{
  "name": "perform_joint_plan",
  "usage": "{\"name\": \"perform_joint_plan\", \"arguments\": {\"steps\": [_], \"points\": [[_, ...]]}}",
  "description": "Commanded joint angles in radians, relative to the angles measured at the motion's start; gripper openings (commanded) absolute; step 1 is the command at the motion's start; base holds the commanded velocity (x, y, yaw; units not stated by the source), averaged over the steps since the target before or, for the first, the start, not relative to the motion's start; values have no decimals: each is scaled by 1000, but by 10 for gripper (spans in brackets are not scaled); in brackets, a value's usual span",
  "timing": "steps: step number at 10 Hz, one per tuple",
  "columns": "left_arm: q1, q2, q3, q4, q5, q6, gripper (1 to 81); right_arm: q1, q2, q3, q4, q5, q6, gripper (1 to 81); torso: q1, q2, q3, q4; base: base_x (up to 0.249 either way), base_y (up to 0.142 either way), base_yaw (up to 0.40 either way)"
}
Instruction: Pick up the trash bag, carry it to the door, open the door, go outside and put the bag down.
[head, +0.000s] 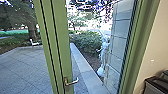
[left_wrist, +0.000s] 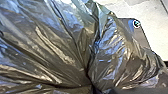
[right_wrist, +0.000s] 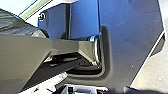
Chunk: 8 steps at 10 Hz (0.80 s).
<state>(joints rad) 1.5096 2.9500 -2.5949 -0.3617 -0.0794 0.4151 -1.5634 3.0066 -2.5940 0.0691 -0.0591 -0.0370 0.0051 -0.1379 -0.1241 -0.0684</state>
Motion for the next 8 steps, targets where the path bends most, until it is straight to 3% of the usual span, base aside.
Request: {"name": "perform_joint_plan", "arguments": {"steps": [1,8], "points": [[-56,-6,9,6,59,2,10,42,-9,20,-8,-54,-4,811,0,0,0,0,0,0,243],[-55,-1,5,10,59,4,10,44,-4,20,-12,-56,-4,811,0,0,0,0,0,0,250]]}}
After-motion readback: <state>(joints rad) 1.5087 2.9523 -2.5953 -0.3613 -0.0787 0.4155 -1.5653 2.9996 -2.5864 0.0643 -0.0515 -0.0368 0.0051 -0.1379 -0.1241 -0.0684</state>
